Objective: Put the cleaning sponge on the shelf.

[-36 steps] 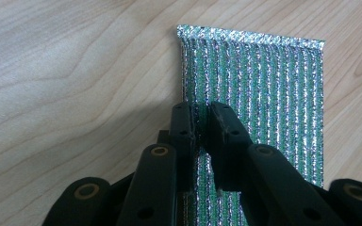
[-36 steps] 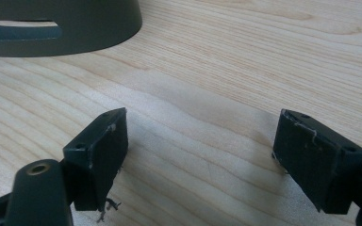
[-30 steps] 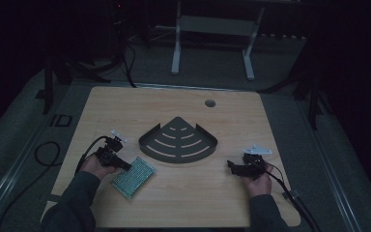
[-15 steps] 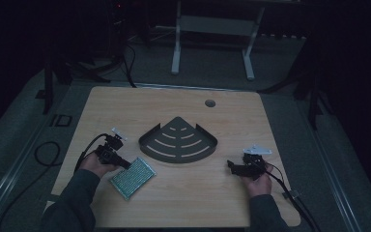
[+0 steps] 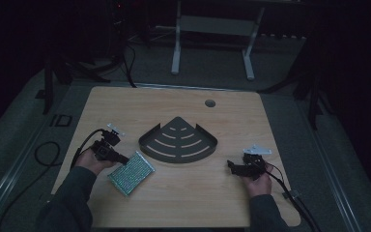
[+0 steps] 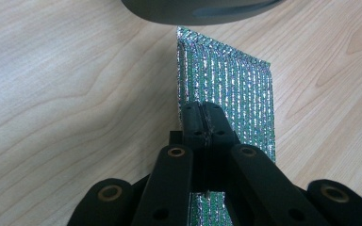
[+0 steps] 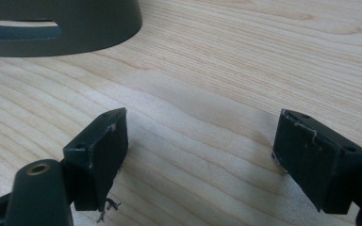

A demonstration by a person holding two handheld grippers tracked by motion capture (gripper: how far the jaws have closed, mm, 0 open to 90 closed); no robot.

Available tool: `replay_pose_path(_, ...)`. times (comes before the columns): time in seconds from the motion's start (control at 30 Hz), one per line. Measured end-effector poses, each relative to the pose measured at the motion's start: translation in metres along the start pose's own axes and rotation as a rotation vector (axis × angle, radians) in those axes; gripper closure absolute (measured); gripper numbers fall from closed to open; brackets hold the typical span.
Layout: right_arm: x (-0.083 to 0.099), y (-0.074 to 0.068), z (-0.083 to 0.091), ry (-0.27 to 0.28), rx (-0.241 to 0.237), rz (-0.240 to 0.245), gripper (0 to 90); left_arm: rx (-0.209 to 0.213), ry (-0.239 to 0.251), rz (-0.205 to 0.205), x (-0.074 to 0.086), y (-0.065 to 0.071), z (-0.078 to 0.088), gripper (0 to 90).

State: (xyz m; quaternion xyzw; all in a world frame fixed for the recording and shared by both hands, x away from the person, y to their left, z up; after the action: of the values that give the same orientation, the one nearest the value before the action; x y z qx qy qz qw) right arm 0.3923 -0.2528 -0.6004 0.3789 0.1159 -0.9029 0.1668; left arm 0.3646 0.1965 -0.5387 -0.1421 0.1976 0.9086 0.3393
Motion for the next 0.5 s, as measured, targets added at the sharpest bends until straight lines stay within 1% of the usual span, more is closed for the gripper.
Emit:
replay_pose_path(0.1, 0.000, 0.000, 0.000, 0.000, 0.000, -0.001, 18.0, 0.002, 0.006, -0.003, -0.002, 0.000, 0.003, 90.0)
replay_pose_path(0.13, 0.000, 0.000, 0.000, 0.000, 0.000, 0.000, 18.0, -0.004, 0.008, -0.006, -0.002, 0.000, 0.005, 90.0)
replay_pose_path(0.23, 0.000, 0.000, 0.000, 0.000, 0.000, 0.000, 18.0, 0.002, 0.012, -0.011, -0.004, 0.000, 0.008, 90.0)
replay_pose_path(0.3, 0.000, 0.000, 0.000, 0.000, 0.000, 0.000, 18.0, 0.015, 0.021, -0.011, -0.005, 0.000, 0.010, 90.0)
replay_pose_path(0.37, 0.000, 0.000, 0.000, 0.000, 0.000, 0.000, 18.0, 0.019, 0.020, -0.014, -0.006, 0.000, 0.012, 90.0)
replay_pose_path(0.5, 0.000, 0.000, 0.000, 0.000, 0.000, 0.000, 18.0, 0.020, 0.029, -0.015, -0.008, 0.000, 0.015, 90.0)
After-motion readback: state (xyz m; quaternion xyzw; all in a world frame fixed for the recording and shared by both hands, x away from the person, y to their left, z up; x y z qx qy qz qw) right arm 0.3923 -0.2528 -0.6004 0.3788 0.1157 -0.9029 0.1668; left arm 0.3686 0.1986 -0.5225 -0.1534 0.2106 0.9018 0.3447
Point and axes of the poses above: each handheld gripper's, and its own axes: z roughly backward along the jaws, x roughly out of its underside, y roughly to its right, the point moved 6 cm from there along -z, roughly forward along the jaws, and after that the axes turned 7 degrees about -z, right-handed, at the moved point
